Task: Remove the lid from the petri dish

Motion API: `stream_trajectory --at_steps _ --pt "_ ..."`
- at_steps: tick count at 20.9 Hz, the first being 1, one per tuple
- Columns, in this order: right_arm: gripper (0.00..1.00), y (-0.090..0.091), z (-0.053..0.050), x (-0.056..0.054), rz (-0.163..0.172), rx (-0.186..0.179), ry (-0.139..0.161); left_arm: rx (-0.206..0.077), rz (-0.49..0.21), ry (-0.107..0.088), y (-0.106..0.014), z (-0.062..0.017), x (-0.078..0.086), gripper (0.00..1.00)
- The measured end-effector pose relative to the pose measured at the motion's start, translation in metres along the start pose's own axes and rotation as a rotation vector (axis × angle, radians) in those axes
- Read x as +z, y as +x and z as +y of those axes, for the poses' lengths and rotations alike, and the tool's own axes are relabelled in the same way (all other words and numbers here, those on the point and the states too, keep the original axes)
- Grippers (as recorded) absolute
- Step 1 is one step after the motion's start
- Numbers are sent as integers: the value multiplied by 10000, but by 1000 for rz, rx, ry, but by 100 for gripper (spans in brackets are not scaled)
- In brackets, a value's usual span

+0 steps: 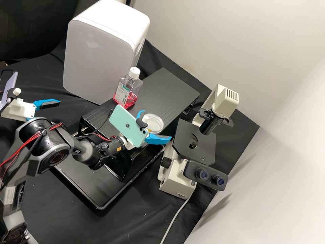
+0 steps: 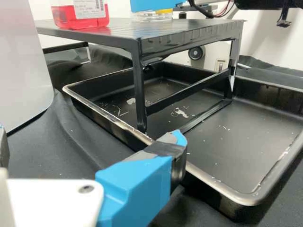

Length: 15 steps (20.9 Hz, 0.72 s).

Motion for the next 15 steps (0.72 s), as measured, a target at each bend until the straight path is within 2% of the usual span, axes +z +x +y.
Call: stream_trajectory --at_steps 14,15 --pt "100 94 -23 21 -9 -10 0 -2 -7 2 1 -4 19 100" --pt "0 96 -29 27 -11 -12 0 -2 -7 2 1 -4 19 100"
